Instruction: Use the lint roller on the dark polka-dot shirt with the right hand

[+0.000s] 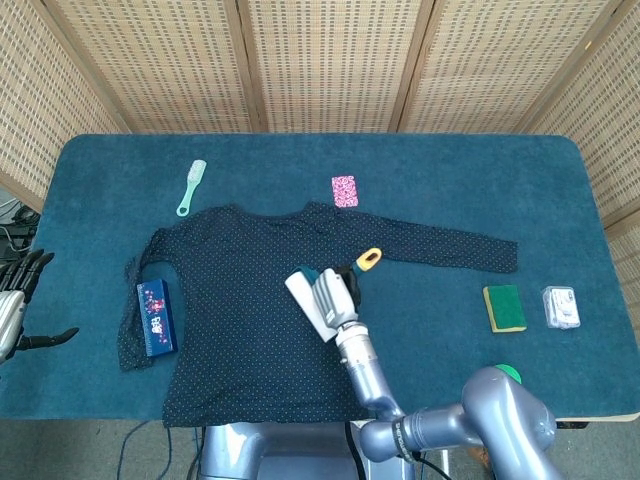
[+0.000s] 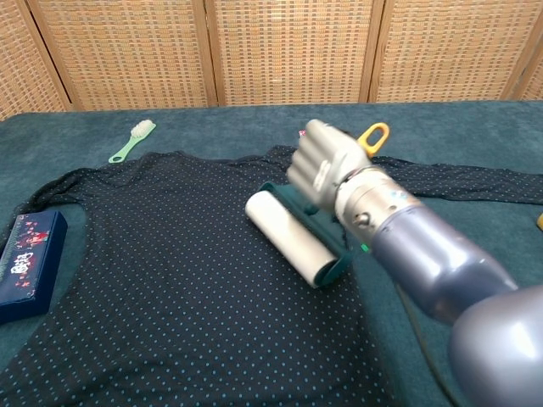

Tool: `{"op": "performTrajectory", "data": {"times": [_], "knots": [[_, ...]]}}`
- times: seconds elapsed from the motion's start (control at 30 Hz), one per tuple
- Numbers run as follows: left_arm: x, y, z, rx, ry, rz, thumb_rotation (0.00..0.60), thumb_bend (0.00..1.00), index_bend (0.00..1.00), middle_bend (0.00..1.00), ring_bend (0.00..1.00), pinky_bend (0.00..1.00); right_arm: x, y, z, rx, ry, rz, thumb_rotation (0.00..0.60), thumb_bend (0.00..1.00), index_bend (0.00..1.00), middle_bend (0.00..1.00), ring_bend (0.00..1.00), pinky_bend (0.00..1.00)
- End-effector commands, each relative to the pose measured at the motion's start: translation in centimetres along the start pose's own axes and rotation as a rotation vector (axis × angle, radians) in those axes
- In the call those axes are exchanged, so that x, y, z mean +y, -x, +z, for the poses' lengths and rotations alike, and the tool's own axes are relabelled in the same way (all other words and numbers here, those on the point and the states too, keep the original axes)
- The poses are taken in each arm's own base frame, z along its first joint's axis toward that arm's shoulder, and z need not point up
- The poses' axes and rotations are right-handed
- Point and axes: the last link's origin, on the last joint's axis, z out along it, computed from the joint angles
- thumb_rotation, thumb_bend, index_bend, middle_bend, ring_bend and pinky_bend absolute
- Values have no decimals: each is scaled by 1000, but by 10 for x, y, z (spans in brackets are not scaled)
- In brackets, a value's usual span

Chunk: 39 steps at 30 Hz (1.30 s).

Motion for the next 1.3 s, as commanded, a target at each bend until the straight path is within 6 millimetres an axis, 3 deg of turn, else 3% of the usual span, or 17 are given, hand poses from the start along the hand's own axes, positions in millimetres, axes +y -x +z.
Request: {"op": "performTrajectory", "data": {"times": [0.03,0.2,0.37,0.83,1.3], "knots": [[0,0,0,1,-1,0,600,0,0,0,0,0,14,24,8,-40,35,-25,600,858,722,1000,1000,1000],[0,0,1,0,-3,1,600,0,0,0,0,0,26,40,17,-75,72,-42,600,857,722,1000,1000,1000],[0,0,2,-2,-4,2,600,0,0,0,0,0,24,37,18,-78,69,-46,600,857,722,1000,1000,1000],[-2,-1,3,-2,-8,-7,600,0,0,0,0,0,-20,-29,5,10,-15,-15,600,857,721,1000,1000,1000],[-1,-1,3,-3,-3,-7,600,0,0,0,0,0,-51,-69,-17,103,-94,25,600,856,720,1000,1000,1000]]}}
